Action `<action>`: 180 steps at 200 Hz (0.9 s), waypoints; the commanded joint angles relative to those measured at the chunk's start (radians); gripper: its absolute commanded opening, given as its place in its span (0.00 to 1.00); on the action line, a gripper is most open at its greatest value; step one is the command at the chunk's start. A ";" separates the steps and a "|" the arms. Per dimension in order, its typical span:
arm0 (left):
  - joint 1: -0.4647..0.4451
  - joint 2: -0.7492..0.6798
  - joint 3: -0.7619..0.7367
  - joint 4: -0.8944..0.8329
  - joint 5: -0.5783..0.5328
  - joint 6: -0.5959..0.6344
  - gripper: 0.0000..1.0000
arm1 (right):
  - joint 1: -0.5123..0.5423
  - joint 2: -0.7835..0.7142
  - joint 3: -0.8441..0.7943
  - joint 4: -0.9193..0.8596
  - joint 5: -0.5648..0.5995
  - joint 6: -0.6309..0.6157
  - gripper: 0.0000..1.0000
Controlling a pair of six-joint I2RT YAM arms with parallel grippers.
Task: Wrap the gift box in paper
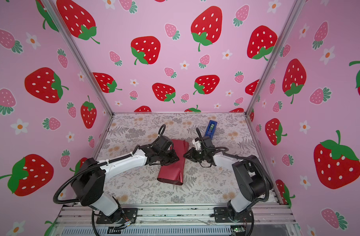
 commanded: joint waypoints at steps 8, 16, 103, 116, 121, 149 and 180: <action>-0.026 -0.018 0.091 -0.188 -0.111 0.127 0.38 | 0.013 0.020 -0.026 -0.039 0.033 0.009 0.22; -0.036 -0.014 0.100 -0.197 -0.120 0.144 0.40 | 0.013 0.021 -0.024 -0.039 0.033 0.009 0.22; -0.082 0.063 0.143 -0.108 -0.061 0.174 0.28 | 0.020 0.029 -0.021 -0.037 0.036 0.010 0.21; -0.073 0.068 0.142 -0.097 -0.059 0.174 0.21 | 0.020 0.030 -0.021 -0.037 0.035 0.009 0.21; -0.067 0.069 0.137 -0.089 -0.044 0.173 0.20 | 0.020 0.029 -0.021 -0.039 0.034 0.007 0.21; -0.039 0.069 0.114 -0.089 -0.026 0.157 0.14 | 0.020 0.028 -0.021 -0.045 0.034 0.003 0.21; -0.027 0.096 0.099 -0.112 -0.014 0.147 0.10 | 0.020 0.028 -0.023 -0.046 0.034 0.000 0.21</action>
